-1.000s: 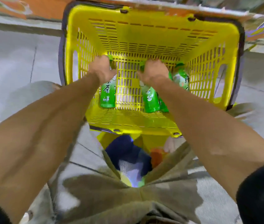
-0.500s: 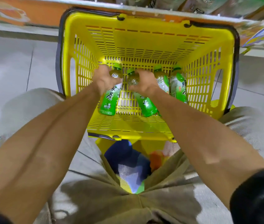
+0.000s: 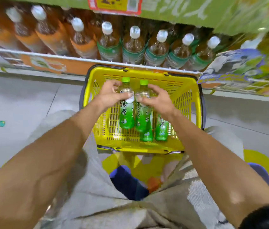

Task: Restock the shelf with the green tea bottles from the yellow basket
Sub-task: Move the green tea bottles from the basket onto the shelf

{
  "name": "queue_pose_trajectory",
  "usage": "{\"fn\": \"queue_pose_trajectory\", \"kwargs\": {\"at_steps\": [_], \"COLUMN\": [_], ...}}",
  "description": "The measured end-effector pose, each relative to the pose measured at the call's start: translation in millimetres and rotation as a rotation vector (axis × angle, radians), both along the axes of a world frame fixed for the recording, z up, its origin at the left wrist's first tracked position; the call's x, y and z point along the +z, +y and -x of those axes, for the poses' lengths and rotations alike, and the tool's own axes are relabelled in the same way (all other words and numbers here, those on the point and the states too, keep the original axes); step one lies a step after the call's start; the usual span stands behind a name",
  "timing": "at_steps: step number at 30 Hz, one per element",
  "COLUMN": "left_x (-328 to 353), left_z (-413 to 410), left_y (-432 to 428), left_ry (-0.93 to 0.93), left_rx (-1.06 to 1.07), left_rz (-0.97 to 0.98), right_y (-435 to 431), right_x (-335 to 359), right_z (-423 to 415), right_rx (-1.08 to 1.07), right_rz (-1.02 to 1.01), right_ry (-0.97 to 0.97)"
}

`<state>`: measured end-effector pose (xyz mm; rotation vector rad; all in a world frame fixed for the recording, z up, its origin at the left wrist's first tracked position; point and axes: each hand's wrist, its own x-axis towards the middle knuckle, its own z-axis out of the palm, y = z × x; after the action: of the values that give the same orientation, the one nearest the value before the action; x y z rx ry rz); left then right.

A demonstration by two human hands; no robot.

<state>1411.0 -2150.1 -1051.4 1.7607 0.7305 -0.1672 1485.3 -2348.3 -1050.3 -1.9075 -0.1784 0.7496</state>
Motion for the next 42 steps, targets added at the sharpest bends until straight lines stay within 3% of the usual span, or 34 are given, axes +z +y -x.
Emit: {"fn": "queue_pose_trajectory", "kwargs": {"at_steps": [12, 18, 22, 26, 31, 42], "left_x": [230, 349, 398, 412, 388, 402], "left_z": [-35, -78, -116, -155, -182, -208], "left_y": [-15, -51, -81, -103, -114, -105], "left_ry": [-0.465, -0.669, -0.768, -0.773, -0.627, -0.592], "left_rx": [-0.167, -0.193, -0.136, -0.106, -0.054, -0.324], "left_rz": [-0.109, -0.213, -0.173, -0.226, -0.244, -0.394], "right_y": [-37, -76, -98, -110, -114, -116], "right_x": [213, 340, 402, 420, 390, 388], "right_z": [-24, -59, -90, -119, -148, -191], "right_rx": [-0.102, -0.139, -0.147, -0.196, -0.170, -0.141], "right_rz": [-0.251, -0.333, -0.397, -0.359, -0.239, -0.305], "right_ry": [-0.340, -0.556, -0.644, -0.629, -0.561, -0.544]}}
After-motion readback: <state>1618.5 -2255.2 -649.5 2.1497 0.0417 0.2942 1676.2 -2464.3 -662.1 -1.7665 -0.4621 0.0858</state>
